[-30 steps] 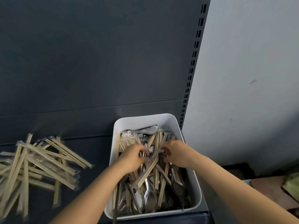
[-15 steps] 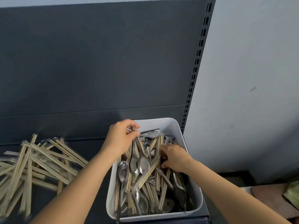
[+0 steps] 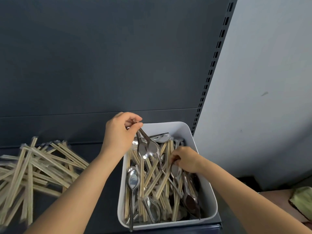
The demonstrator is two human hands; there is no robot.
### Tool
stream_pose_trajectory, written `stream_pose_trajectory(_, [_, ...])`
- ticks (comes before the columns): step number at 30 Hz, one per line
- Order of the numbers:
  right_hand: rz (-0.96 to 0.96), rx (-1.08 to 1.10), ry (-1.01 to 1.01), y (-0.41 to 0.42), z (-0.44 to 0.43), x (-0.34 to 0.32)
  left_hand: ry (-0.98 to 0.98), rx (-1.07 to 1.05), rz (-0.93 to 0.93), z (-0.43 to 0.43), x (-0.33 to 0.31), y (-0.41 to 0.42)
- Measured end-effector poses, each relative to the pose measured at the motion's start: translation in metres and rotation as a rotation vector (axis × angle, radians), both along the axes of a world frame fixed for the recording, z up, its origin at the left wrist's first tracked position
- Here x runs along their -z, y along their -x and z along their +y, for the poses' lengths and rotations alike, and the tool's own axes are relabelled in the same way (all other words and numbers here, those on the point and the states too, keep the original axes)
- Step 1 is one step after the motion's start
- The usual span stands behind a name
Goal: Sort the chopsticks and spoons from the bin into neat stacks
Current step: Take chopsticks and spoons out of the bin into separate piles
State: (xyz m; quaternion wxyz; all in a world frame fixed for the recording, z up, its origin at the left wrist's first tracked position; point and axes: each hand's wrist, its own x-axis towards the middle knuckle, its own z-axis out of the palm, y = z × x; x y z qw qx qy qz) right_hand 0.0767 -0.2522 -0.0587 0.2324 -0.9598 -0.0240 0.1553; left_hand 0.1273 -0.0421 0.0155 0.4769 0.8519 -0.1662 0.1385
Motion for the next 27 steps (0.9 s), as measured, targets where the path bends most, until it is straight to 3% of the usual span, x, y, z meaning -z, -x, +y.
stream_pose_trajectory(8, [0.209,-0.045,-0.029,0.023,0.006,-0.001,0.008,0.049,0.025,0.000,0.010,-0.003])
stream_pose_trajectory(16, [0.052,0.007,0.122,0.035,0.022,0.011,0.025,0.068,0.055,-0.001,0.021,-0.003])
stream_pose_trajectory(27, [-0.144,0.190,-0.036,0.018,0.024,-0.017,0.039,0.025,0.061,0.014,0.016,-0.003])
